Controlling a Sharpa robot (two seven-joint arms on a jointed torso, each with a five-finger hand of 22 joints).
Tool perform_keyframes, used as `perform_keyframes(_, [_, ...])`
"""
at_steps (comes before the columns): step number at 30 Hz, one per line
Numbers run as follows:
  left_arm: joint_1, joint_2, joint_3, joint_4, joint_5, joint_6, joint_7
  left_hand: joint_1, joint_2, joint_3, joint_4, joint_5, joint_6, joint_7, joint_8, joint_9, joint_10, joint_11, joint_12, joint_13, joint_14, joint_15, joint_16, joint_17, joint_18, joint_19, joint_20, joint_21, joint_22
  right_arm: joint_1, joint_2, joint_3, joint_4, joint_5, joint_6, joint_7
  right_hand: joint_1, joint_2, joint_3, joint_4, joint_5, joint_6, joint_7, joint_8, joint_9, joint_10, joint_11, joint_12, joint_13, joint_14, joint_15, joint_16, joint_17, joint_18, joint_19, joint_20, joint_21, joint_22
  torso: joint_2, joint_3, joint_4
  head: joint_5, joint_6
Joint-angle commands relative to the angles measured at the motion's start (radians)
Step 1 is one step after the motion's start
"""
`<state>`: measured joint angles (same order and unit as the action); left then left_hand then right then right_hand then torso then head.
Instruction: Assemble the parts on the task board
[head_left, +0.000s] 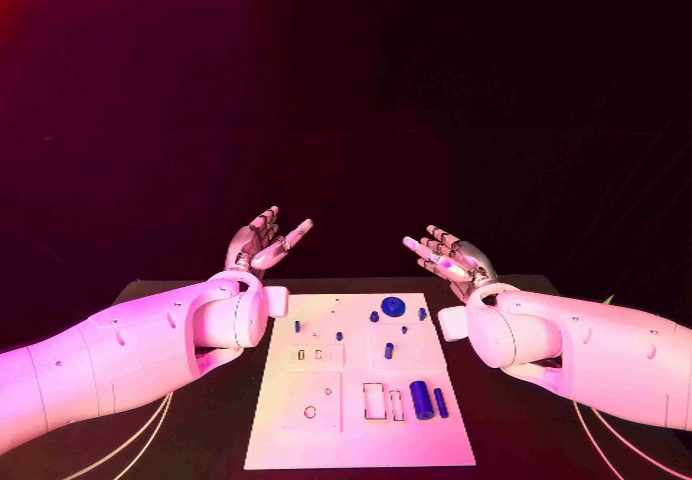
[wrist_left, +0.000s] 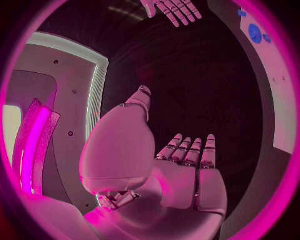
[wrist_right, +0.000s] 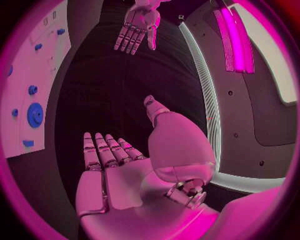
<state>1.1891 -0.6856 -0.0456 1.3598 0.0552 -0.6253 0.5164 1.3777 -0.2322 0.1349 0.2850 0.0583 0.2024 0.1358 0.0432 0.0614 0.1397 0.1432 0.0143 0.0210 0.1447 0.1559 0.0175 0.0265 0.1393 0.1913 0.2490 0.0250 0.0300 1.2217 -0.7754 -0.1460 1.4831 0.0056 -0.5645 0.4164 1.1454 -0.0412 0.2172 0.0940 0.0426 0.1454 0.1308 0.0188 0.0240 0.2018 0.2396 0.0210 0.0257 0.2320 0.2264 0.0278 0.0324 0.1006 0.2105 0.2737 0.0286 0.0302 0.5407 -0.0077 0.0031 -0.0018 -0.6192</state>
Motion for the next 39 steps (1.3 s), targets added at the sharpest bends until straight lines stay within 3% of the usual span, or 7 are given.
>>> perform_keyframes(1, [0.002, 0.003, 0.0, -0.002, 0.026, 0.074, 0.026, 0.059, -0.01, 0.005, 0.016, 0.006, 0.016, 0.06, 0.008, 0.003, 0.008, 0.012, 0.008, 0.002, 0.005, 0.015, 0.006, 0.002, 0.018, 0.006, 0.015, 0.008, 0.002, 0.025, 0.002, -0.018, -0.016, -0.022, 0.194, -0.068, 0.078, 0.0, 0.012, -0.012, 0.007, 0.03, 0.163, 0.011, 0.006, 0.03, 0.017, 0.009, 0.004, 0.04, 0.009, 0.009, 0.006, 0.022, 0.022, 0.018, 0.01, 0.006, 0.0, -0.0005, 0.0001, 0.0, 0.0])
perform_keyframes(8, [0.002, 0.003, 0.0, -0.002, 0.026, 0.074, 0.026, 0.067, 0.021, 0.031, 0.015, 0.0, 0.057, 0.064, 0.022, 0.015, 0.044, 0.017, 0.015, 0.007, 0.033, 0.026, 0.014, 0.008, 0.025, 0.021, 0.027, 0.015, 0.007, 0.048, 0.003, -0.037, -0.027, -0.025, 0.24, -0.085, 0.184, 0.013, 0.048, -0.091, 0.007, 0.192, 0.17, 0.056, 0.037, 0.224, 0.03, 0.038, 0.02, 0.252, 0.023, 0.057, 0.038, 0.011, 0.177, 0.019, 0.06, 0.03, 0.0, -0.0005, 0.0001, 0.0, 0.0])
perform_keyframes(9, [0.002, -0.036, 0.0, 0.026, 0.026, 0.097, 0.022, 0.067, 0.035, 0.044, 0.014, -0.002, 0.082, 0.075, 0.031, 0.022, 0.077, 0.03, 0.021, 0.011, 0.062, 0.027, 0.021, 0.014, 0.03, 0.038, 0.032, 0.022, 0.01, 0.051, -0.015, -0.036, -0.056, -0.267, 0.133, -0.061, 0.193, 0.012, 0.051, -0.1, 0.007, 0.213, 0.169, 0.062, 0.041, 0.244, 0.029, 0.039, 0.021, 0.271, 0.021, 0.06, 0.04, 0.012, 0.189, 0.018, 0.064, 0.031, 0.005, -0.0007, 0.0028, -0.008, -0.032])
perform_keyframes(12, [0.003, -0.046, 0.0, 0.032, 0.026, 0.101, 0.026, 0.069, 0.061, 0.069, 0.012, -0.004, 0.139, 0.092, 0.051, 0.037, 0.146, 0.05, 0.031, 0.016, 0.14, 0.036, 0.043, 0.03, 0.031, 0.083, 0.04, 0.042, 0.02, 0.054, -0.015, -0.036, -0.071, -0.352, 0.115, -0.06, 0.213, 0.008, 0.064, -0.129, 0.007, 0.324, 0.163, 0.095, 0.062, 0.354, 0.021, 0.051, 0.027, 0.397, 0.007, 0.089, 0.058, 0.025, 0.266, 0.017, 0.085, 0.038, 0.01, -0.0008, 0.002, -0.008, -0.036])
perform_keyframes(18, [0.006, -0.064, 0.001, 0.046, 0.022, 0.102, 0.03, 0.084, 0.111, 0.123, 0.005, -0.006, 0.352, 0.114, 0.133, 0.094, 0.453, 0.09, 0.081, 0.036, 0.495, 0.055, 0.148, 0.096, 0.016, 0.449, 0.042, 0.188, 0.087, 0.065, -0.014, -0.036, -0.087, -0.532, 0.082, -0.088, 0.232, -0.008, 0.089, -0.173, 0.008, 0.582, 0.135, 0.176, 0.108, 0.661, -0.017, 0.098, 0.043, 0.628, -0.035, 0.147, 0.088, 0.065, 0.49, 0.015, 0.145, 0.059, 0.021, 0.0008, 0.0034, -0.01, -0.038])
perform_keyframes(26, [0.012, -0.097, 0.003, 0.088, 0.0, 0.127, -0.001, 0.091, 0.111, 0.144, 0.0, -0.007, 0.526, 0.124, 0.195, 0.135, 0.725, 0.075, 0.108, 0.048, 0.679, 0.03, 0.203, 0.136, 0.036, 0.552, 0.039, 0.241, 0.094, 0.085, -0.01, -0.035, -0.1, -0.745, 0.092, -0.174, 0.214, -0.034, 0.179, -0.208, 0.115, 0.695, 0.12, 0.175, 0.109, 0.756, -0.039, 0.06, 0.037, 0.748, -0.067, 0.17, 0.094, 0.085, 0.598, 0.003, 0.17, 0.054, 0.041, 0.0014, 0.0097, -0.016, -0.045])
perform_keyframes(39, [0.017, -0.157, 0.009, 0.195, -0.057, 0.167, -0.028, 0.121, 0.086, 0.163, -0.013, -0.007, 0.576, 0.108, 0.214, 0.14, 0.799, 0.055, 0.098, 0.046, 0.749, 0.004, 0.234, 0.174, 0.045, 0.664, 0.013, 0.319, 0.119, 0.108, 0.007, -0.031, -0.113, -1.243, 0.197, -0.381, 0.166, -0.119, 0.24, -0.212, 0.086, 0.828, 0.057, 0.19, 0.128, 0.926, -0.116, 0.051, 0.043, 1.089, -0.183, 0.368, 0.261, 0.081, 0.876, -0.125, 0.367, 0.145, 0.089, -0.0104, 0.0363, -0.048, -0.046])
